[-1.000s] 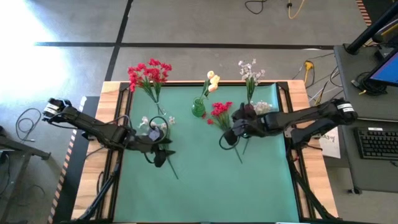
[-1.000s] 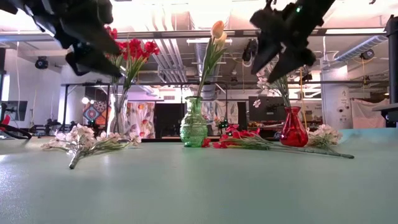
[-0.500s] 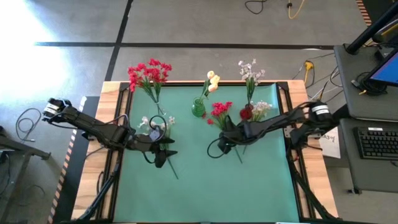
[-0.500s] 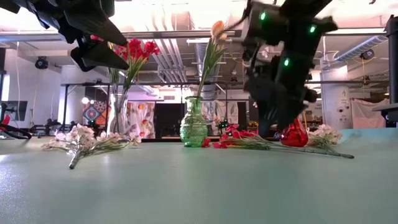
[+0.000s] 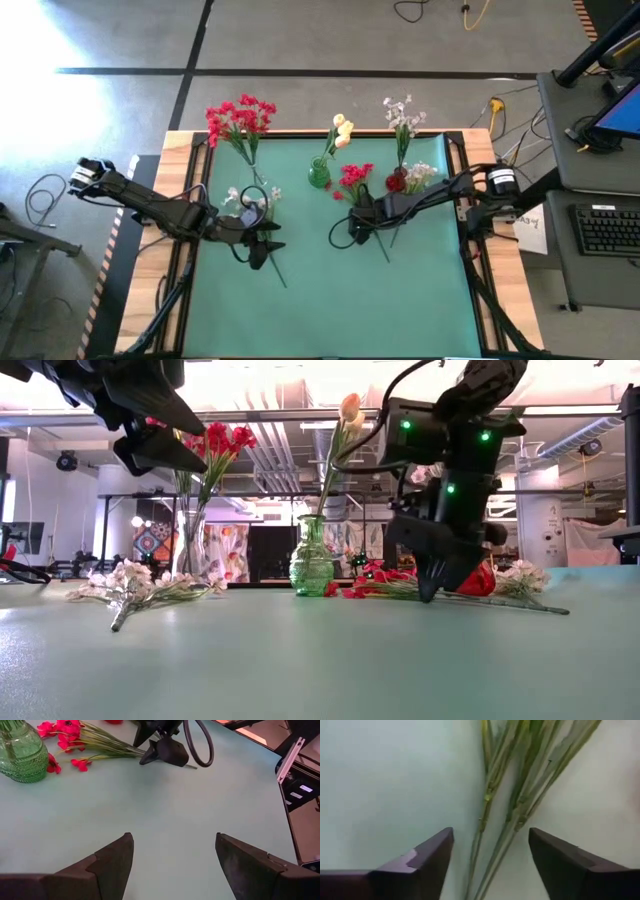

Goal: Sort flowers into vase by color
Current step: Put the red flowers into the transparent vase

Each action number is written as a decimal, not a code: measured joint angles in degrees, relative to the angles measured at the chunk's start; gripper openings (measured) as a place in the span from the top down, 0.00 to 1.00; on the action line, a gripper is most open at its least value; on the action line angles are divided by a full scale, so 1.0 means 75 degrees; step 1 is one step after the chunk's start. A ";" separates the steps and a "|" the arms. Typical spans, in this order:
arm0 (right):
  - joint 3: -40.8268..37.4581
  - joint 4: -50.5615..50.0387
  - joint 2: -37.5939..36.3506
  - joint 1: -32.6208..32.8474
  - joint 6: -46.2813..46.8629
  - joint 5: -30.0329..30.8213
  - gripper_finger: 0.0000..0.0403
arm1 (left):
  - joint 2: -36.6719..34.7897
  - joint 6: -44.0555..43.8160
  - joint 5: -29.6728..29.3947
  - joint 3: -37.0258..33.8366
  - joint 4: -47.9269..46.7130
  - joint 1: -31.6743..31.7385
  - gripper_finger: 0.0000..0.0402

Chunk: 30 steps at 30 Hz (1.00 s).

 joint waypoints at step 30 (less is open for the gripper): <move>0.0125 -0.0876 -0.1661 0.0399 0.0280 -0.0662 0.97 | 0.1082 0.0135 -0.0015 -0.0003 0.1097 0.0000 0.33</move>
